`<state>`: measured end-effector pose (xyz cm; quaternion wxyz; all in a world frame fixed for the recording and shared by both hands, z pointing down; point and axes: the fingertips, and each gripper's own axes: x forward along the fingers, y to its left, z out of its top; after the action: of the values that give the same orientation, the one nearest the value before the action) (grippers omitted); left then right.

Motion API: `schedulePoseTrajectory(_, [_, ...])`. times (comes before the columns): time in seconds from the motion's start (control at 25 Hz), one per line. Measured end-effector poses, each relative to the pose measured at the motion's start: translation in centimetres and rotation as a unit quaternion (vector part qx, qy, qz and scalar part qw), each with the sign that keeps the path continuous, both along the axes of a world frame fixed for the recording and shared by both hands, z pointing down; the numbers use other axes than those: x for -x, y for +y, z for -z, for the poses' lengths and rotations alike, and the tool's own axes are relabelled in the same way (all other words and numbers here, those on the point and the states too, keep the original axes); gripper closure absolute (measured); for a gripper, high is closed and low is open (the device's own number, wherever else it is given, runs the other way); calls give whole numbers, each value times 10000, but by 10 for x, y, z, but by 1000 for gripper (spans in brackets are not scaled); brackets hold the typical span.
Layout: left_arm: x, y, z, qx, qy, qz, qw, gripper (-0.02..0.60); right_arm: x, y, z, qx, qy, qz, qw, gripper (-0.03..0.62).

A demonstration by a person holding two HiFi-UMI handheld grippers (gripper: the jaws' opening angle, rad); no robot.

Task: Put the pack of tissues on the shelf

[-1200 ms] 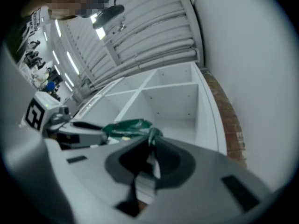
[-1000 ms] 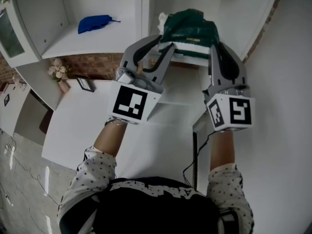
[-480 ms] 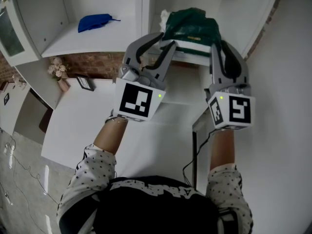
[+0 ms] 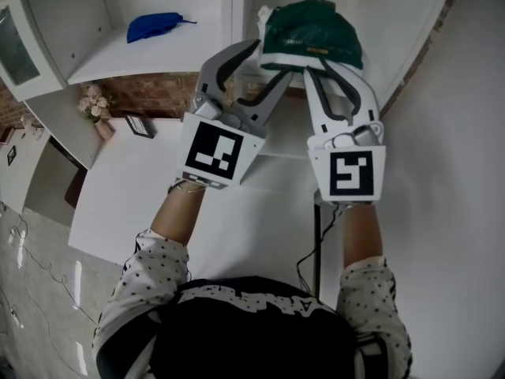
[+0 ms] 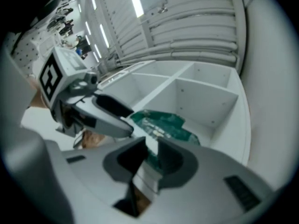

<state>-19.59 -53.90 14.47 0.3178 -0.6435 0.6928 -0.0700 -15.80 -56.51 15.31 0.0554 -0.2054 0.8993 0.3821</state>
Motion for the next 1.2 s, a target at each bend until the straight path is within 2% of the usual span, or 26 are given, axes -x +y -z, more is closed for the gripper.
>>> schedulePoseTrajectory(0.4, [-2, 6, -3, 15, 71, 48, 10000, 327, 13, -14, -1, 357, 181, -142, 9991, 500])
schedulePoseTrajectory(0.52, [-1, 1, -3, 81, -137, 100, 9998, 333, 18, -19, 0, 424, 258, -184, 9986, 502])
schedulePoseTrajectory(0.68, [-1, -5, -10, 254, -132, 178, 9994, 413, 20, -23, -1, 480, 336, -233, 9980, 502])
schedulePoseTrajectory(0.88, [8, -10, -16, 351, -98, 368, 9987, 482, 22, -26, -7, 560, 415, -257, 9972, 502])
schedulePoseTrajectory(1.2, [29, -16, -11, 427, 129, 518, 9977, 493, 37, -33, -2, 827, 693, -231, 9939, 503])
